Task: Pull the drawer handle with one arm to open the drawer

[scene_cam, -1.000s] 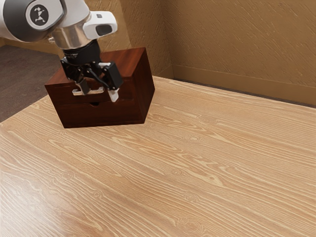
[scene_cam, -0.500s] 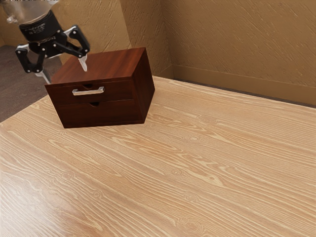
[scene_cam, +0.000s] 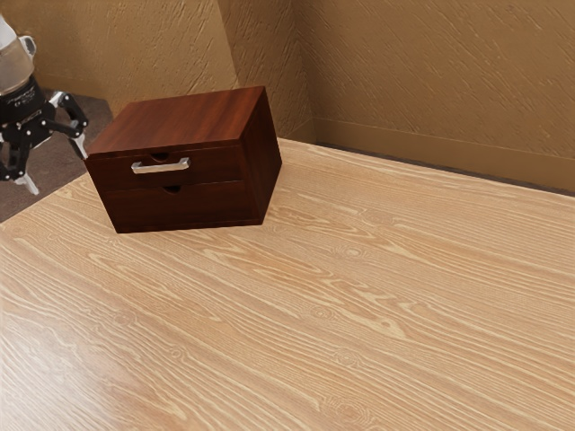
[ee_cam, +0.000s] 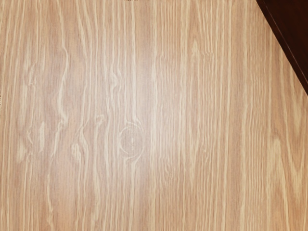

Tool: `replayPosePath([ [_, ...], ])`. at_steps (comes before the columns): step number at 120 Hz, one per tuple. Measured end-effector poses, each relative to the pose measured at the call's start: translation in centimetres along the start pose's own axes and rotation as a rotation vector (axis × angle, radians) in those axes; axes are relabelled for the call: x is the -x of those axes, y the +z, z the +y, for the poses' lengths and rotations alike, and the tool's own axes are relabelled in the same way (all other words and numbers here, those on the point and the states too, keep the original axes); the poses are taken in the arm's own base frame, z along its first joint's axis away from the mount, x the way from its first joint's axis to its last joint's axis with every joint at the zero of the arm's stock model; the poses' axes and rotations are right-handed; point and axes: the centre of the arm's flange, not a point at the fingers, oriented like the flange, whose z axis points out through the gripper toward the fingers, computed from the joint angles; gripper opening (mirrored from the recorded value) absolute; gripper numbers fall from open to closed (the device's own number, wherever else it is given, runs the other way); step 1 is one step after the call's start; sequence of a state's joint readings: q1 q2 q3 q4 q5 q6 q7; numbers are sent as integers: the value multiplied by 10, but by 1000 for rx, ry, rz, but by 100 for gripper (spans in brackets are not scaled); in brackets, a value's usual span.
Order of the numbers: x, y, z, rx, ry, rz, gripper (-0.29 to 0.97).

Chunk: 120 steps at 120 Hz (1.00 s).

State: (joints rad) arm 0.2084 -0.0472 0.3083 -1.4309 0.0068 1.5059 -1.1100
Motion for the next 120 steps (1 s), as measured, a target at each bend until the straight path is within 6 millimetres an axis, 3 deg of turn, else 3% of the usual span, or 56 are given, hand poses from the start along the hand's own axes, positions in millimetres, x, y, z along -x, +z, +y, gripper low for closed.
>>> replayPosePath([
  [6, 8, 9, 2, 14, -12, -3, 68],
  [19, 65, 22, 25, 72, 45, -12, 68],
  [26, 74, 30, 32, 96, 35, -8, 68],
  [38, 68, 49, 38, 131, -19, 3, 68],
  [62, 54, 67, 51, 209, -107, 31, 68],
  [120, 31, 91, 64, 290, -236, 62, 68],
])
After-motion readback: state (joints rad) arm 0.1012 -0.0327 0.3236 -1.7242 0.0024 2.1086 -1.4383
